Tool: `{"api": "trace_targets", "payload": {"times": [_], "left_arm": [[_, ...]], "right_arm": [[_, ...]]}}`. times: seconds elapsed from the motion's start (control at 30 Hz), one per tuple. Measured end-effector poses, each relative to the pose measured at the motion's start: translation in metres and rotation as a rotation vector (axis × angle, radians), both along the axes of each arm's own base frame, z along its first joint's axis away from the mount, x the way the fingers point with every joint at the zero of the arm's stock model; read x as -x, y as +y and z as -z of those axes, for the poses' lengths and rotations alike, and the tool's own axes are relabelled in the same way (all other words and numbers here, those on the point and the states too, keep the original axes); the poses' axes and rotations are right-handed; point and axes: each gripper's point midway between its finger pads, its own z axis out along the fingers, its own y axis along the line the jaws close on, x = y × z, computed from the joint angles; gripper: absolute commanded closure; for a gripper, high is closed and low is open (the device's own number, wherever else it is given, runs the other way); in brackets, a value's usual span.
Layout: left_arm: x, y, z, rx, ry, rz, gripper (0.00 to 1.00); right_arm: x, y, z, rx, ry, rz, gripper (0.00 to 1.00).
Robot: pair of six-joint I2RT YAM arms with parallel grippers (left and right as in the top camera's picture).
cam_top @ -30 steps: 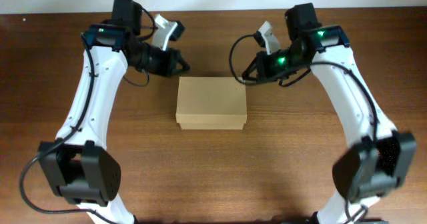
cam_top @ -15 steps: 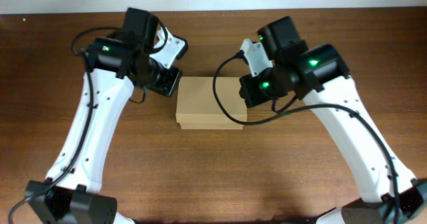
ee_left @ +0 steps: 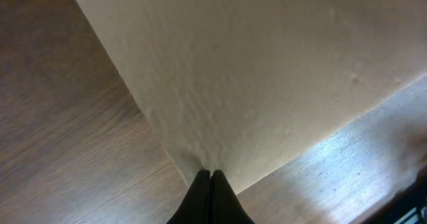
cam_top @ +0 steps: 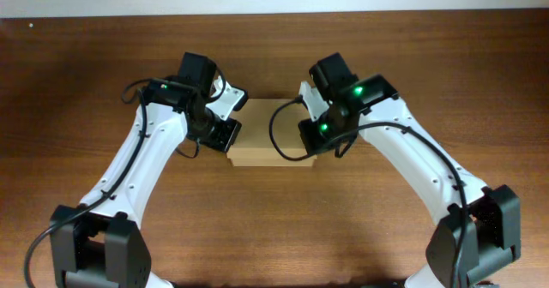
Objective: Pack container
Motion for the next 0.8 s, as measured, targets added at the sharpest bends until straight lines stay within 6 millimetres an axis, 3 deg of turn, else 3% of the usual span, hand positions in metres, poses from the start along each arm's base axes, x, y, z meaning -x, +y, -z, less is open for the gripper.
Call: {"api": "trace_targets", "payload": {"times": [0.2, 0.37, 0.47, 0.5, 0.57, 0.63, 0.8], "left_arm": [[0.008, 0.000, 0.019, 0.007, 0.029, -0.006, 0.98], [0.007, -0.001, 0.018, 0.014, 0.026, -0.009, 0.98], [0.002, -0.001, 0.009, 0.016, 0.012, -0.014, 0.92], [-0.002, 0.000, 0.002, 0.017, -0.003, -0.022, 0.87], [-0.018, 0.005, -0.023, 0.014, -0.072, -0.039, 0.69], [-0.033, 0.012, -0.052, 0.008, -0.146, -0.066, 0.64], [-0.063, 0.051, -0.167, -0.037, -0.454, -0.180, 0.52]], "right_arm": [[0.007, -0.003, 0.022, 0.007, 0.020, 0.001, 0.96], [0.005, -0.003, 0.020, 0.007, 0.018, 0.004, 0.96], [0.007, -0.009, 0.009, 0.027, 0.034, 0.012, 0.96], [0.005, -0.011, 0.001, 0.035, 0.028, 0.017, 0.96], [-0.006, -0.016, -0.024, 0.053, -0.012, 0.033, 0.96], [-0.017, -0.022, -0.053, 0.073, -0.065, 0.049, 0.96], [-0.043, -0.047, -0.157, 0.114, -0.294, 0.125, 0.96]]}}
